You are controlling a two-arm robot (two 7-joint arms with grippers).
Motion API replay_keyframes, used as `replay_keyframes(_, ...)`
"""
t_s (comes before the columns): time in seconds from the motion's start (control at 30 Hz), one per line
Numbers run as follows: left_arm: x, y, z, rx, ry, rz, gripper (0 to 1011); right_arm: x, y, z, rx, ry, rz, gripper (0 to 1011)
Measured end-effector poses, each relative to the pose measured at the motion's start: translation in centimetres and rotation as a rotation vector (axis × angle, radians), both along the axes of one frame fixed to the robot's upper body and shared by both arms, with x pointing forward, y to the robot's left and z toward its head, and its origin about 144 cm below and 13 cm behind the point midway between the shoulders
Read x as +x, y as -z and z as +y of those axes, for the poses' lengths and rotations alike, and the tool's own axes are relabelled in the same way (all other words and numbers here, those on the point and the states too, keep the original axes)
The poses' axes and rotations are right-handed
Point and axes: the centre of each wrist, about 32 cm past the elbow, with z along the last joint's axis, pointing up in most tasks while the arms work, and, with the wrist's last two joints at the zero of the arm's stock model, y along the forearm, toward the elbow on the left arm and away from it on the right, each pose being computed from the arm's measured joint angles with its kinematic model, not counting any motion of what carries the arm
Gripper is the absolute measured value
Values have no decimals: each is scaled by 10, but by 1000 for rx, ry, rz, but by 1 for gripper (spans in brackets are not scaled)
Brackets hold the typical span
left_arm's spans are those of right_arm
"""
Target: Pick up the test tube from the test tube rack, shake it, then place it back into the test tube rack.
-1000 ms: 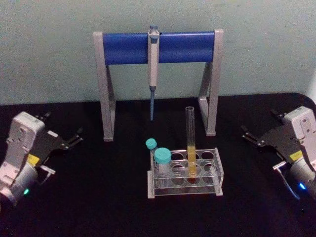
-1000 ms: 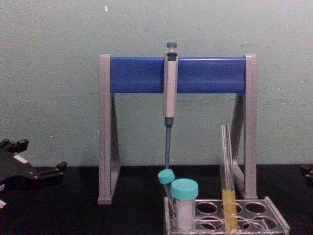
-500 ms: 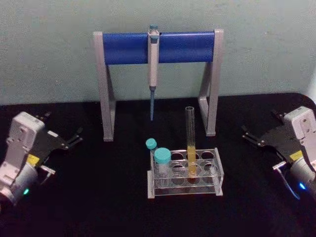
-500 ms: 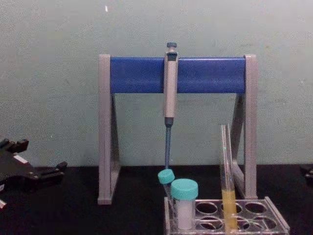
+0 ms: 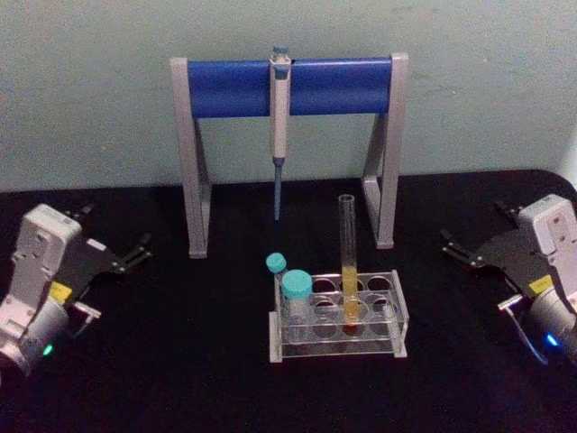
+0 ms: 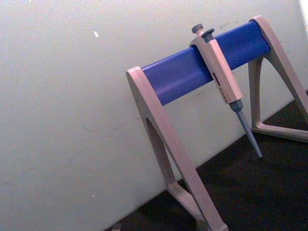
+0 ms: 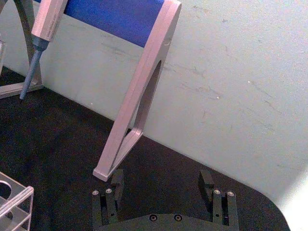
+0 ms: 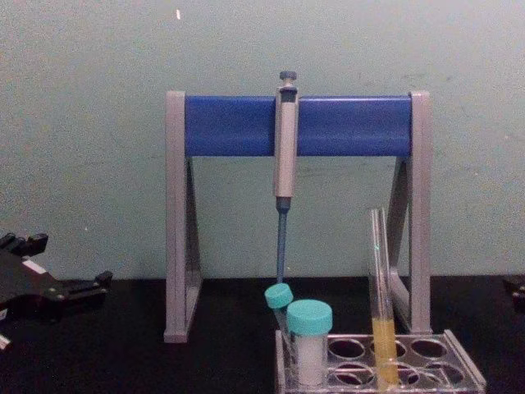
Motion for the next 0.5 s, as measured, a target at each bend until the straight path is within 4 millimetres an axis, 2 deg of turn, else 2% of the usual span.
replay_keyframes(0.5,0,0,0,0,0,0,1001,-4,-7,0,-11,-61,-31,1000)
